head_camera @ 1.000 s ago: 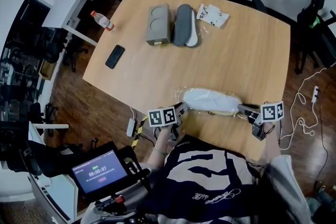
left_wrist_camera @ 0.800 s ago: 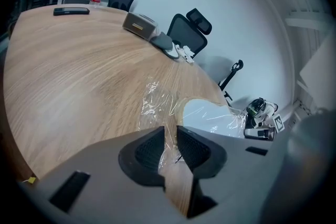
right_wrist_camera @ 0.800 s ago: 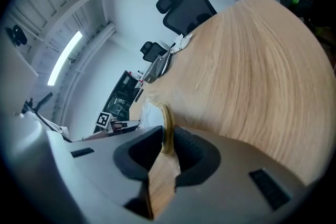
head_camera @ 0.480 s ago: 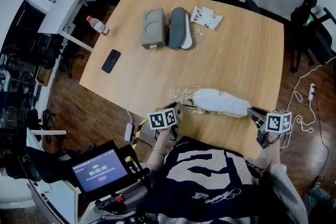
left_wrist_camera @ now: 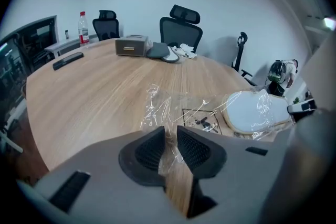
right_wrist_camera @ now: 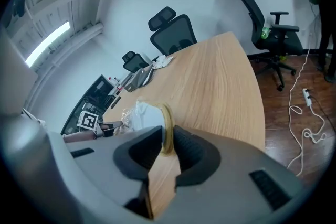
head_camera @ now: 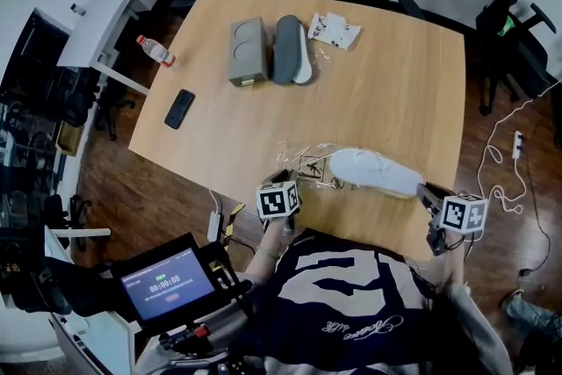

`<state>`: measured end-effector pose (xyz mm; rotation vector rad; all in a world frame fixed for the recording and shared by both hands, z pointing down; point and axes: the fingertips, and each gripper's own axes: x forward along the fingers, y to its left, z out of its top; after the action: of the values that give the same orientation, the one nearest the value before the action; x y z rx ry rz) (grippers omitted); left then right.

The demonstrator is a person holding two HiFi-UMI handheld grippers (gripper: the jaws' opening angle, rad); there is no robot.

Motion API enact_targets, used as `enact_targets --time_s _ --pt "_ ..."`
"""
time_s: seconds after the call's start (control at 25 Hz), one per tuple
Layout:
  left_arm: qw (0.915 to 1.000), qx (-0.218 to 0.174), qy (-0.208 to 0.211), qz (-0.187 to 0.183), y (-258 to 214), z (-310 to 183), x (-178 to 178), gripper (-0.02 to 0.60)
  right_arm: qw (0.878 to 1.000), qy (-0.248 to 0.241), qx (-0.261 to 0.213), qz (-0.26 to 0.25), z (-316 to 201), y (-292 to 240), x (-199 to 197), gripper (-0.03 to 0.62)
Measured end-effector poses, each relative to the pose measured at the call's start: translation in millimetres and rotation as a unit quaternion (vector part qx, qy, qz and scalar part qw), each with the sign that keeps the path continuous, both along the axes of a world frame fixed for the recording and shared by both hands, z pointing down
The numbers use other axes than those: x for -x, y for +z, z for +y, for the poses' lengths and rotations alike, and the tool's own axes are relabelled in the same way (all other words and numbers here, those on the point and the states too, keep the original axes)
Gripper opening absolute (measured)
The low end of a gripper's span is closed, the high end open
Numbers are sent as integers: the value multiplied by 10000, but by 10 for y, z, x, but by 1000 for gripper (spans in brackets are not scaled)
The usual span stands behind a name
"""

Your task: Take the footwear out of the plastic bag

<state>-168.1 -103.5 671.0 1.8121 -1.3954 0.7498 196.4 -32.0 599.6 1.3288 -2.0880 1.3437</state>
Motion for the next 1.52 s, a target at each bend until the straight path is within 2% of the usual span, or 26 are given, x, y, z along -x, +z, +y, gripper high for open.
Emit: enact_targets --time_s 0.16,0.44,0.72,1.08,1.24,1.4,1.52 --pt "9994 -24 -178 -284 11 -19 80 80 9991 214 -115 337 30 -88 -121 69" --pt "9972 -21 -537 -514 -4 -46 253 80 9907 476 -638 1105 7 -454 -292 69" --pt "9922 -28 -1014 -717 -37 -47 575 80 9800 796 -1271 1306 -114 -908 -415 60" --pt "9949 -19 -765 -653 -20 -61 388 80 9749 982 -1746 967 -223 -1291 -297 48" --pt "9964 -40 -585 -608 -26 -82 261 80 9684 1049 -2160 677 -296 -1598 -188 48" --pt "9977 -41 -443 -506 -29 -90 105 80 9619 871 -2592 50 -396 -1974 84 47" --pt "9988 -29 -338 -363 -26 -87 -49 80 9593 636 -2685 -603 -441 -2103 413 48"
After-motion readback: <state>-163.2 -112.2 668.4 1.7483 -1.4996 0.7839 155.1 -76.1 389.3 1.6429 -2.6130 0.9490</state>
